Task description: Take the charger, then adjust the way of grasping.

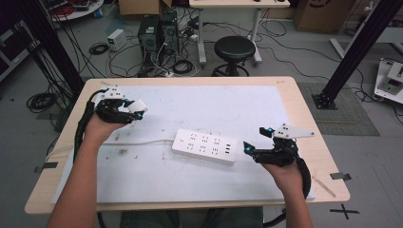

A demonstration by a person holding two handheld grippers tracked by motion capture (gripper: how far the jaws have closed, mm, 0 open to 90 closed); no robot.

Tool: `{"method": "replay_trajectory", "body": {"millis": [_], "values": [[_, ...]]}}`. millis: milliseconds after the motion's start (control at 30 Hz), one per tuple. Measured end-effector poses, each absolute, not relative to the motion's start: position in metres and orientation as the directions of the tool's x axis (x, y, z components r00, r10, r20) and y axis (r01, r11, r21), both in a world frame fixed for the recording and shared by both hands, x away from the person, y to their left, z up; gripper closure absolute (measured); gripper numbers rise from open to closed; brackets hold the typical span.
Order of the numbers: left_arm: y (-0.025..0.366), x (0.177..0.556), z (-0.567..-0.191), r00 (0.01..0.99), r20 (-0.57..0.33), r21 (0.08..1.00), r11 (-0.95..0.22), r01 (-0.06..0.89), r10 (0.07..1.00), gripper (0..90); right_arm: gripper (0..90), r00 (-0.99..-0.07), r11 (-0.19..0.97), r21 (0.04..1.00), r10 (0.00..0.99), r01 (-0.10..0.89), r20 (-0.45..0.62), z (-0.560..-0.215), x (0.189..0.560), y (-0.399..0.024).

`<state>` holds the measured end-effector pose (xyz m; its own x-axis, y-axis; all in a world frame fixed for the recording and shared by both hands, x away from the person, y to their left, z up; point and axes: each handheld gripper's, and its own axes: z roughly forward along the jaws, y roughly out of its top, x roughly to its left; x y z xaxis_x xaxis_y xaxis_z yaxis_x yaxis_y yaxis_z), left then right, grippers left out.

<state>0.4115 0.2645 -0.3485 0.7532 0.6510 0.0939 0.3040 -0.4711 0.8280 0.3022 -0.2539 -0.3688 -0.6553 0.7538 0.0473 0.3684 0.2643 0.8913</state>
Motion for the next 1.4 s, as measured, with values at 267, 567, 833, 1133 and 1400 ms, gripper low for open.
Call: {"method": "replay_trajectory", "body": {"millis": [267,567,833,1133,1400], "values": [[0.249,0.363,-0.327,0.819,0.132,0.848,-0.491,0.198,0.558,42.5,17.5,-0.647,0.247,0.893,0.760,0.376,0.063,-0.370,0.298,-0.259],[0.224,0.348,-0.327,0.870,0.147,0.844,-0.518,0.137,0.471,42.4,17.5,-0.645,0.240,0.891,0.760,0.386,0.075,-0.368,0.297,-0.269],[0.203,0.337,-0.343,0.904,0.164,0.842,-0.534,0.081,0.395,42.4,17.5,-0.663,0.239,0.878,0.740,0.414,0.112,-0.371,0.300,-0.262],[0.173,0.318,-0.363,0.927,0.234,0.848,-0.528,-0.047,0.294,42.4,17.5,-0.728,0.262,0.850,0.659,0.457,0.188,-0.380,0.304,-0.226],[0.152,0.301,-0.374,0.910,0.346,0.825,-0.536,-0.180,0.228,42.5,17.6,-0.749,0.253,0.817,0.596,0.519,0.291,-0.386,0.304,-0.192]]}}
